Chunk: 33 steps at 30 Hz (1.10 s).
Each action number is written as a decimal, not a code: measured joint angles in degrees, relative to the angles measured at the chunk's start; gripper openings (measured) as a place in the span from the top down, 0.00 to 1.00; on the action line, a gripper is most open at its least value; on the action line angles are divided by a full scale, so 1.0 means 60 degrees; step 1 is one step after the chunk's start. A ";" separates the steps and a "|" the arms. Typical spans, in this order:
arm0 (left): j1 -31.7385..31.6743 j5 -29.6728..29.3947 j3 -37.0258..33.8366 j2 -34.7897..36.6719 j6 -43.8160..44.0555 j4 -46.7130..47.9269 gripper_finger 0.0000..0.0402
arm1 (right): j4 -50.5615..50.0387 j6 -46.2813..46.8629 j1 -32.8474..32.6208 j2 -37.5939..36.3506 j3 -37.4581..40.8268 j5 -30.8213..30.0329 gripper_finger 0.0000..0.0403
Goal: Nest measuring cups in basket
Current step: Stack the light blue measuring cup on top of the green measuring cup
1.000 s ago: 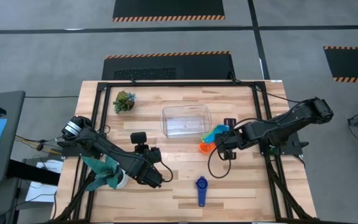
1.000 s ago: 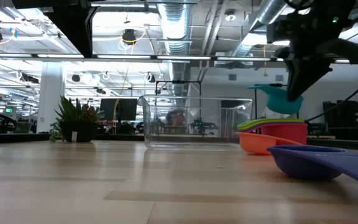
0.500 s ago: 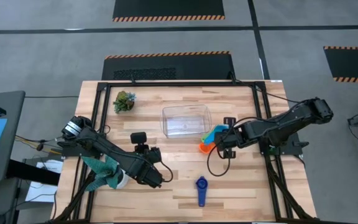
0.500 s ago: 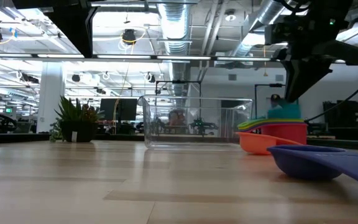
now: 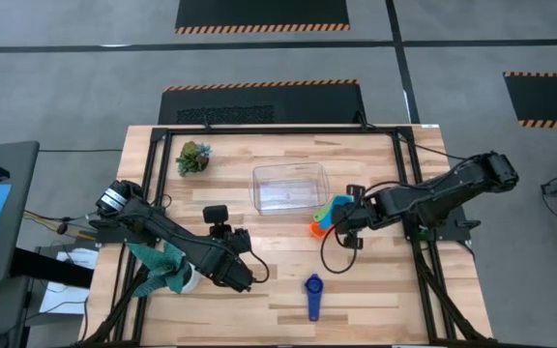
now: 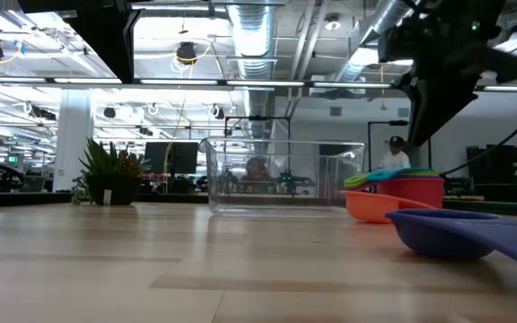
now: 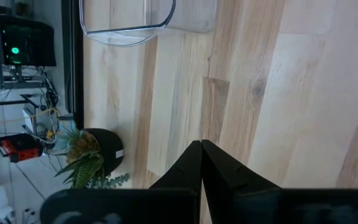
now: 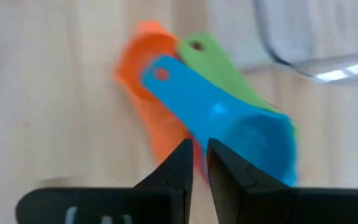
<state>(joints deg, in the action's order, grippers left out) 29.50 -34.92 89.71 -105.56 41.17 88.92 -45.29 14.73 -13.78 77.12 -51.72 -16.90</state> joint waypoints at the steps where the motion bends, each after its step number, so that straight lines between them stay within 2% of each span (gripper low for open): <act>1: 0.0000 0.0000 0.0000 0.0000 0.0000 0.0000 1.00 | 0.0200 -0.0147 -0.0049 0.0000 0.0000 0.0254 0.83; 5: 0.0000 0.0000 0.0000 0.0000 0.0000 -0.0001 1.00 | 0.1051 -0.0986 -0.0171 0.0269 -0.0007 0.0911 0.86; 10: -0.0001 0.0000 0.0000 0.0000 0.0000 -0.0041 1.00 | 0.1168 -0.1671 -0.0160 0.1072 0.0004 0.1551 0.89; 23: -0.0004 0.0011 0.0000 0.0011 -0.0033 -0.0062 1.00 | 0.1591 -0.2031 0.0412 0.2215 -0.0033 0.1558 0.96; 28: -0.0004 0.0023 0.0000 0.0007 -0.0100 -0.0069 1.00 | 0.1887 -0.1969 0.0637 0.2149 -0.0040 0.1536 0.94; 33: -0.0004 0.0025 0.0000 0.0007 -0.0106 -0.0066 1.00 | 0.1908 -0.1962 0.0769 0.2018 -0.0044 0.0963 0.95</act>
<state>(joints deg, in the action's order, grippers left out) 29.47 -34.76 89.71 -105.51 40.53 88.53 -33.84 2.96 -9.17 89.23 -51.99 -11.12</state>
